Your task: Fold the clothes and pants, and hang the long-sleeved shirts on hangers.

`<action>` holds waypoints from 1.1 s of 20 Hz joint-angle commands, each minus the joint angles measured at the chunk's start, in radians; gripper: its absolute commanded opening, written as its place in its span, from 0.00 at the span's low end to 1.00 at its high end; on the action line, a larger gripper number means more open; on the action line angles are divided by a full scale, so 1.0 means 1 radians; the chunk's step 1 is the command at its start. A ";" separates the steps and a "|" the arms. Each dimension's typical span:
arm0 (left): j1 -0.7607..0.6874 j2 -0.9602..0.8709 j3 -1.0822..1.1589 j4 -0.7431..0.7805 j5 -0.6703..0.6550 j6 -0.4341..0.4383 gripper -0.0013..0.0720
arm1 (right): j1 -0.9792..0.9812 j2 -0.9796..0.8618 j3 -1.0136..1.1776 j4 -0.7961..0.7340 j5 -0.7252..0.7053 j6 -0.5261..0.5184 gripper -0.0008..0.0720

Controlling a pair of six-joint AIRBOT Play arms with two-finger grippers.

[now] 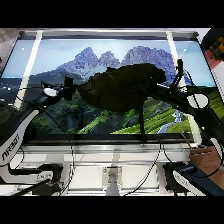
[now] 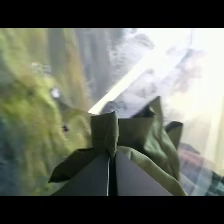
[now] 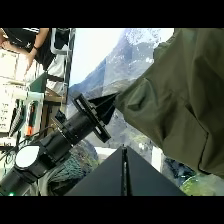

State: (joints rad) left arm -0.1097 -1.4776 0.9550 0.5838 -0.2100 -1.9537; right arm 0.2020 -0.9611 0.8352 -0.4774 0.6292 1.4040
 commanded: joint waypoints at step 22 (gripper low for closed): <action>-0.095 0.184 0.020 0.025 -0.143 0.437 0.03 | 0.618 -0.068 -0.504 0.767 -0.996 0.325 0.63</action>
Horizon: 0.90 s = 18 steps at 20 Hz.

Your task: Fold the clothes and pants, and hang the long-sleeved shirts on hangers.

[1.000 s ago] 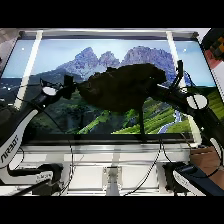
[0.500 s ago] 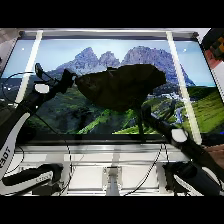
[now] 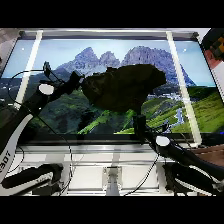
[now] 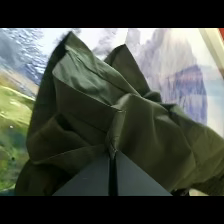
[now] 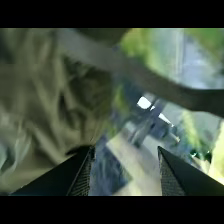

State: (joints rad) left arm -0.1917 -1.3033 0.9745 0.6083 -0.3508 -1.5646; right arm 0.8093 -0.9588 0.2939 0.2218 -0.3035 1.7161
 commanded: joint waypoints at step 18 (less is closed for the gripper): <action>-0.013 0.082 0.001 0.001 -0.003 0.141 0.03 | -0.233 -0.236 0.188 -0.127 0.142 0.037 0.48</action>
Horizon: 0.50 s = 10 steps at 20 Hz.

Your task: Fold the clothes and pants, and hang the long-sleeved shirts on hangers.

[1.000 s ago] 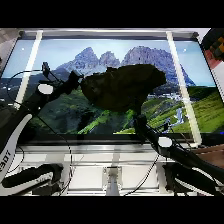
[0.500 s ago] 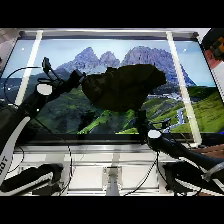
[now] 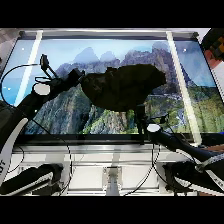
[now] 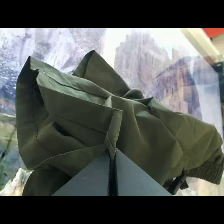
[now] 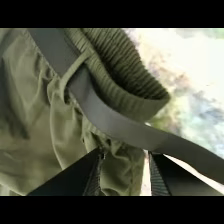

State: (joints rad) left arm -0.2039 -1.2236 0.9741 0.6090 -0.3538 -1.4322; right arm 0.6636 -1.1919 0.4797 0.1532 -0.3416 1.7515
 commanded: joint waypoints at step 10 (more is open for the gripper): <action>0.000 0.003 0.001 0.000 0.000 0.008 0.03 | -0.121 -0.032 0.002 -0.052 0.282 0.002 0.82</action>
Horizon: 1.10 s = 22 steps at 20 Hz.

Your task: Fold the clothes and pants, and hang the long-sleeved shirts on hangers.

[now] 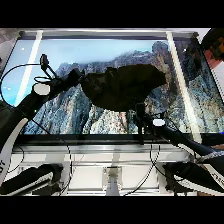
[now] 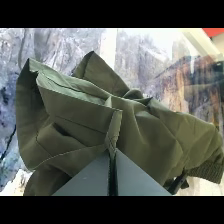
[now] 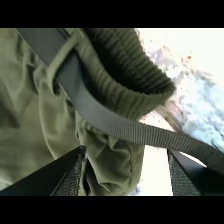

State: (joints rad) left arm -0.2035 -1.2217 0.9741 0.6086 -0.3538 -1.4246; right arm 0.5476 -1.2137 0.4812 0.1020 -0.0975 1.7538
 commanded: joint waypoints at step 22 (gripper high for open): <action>-0.001 0.001 0.001 0.000 -0.007 0.000 0.03 | -0.005 -0.040 0.106 -0.105 -0.159 -0.002 0.76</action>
State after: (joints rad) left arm -0.2039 -1.2209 0.9741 0.6079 -0.3599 -1.4246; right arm 0.5426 -1.2537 0.5629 0.0505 -0.2584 1.7519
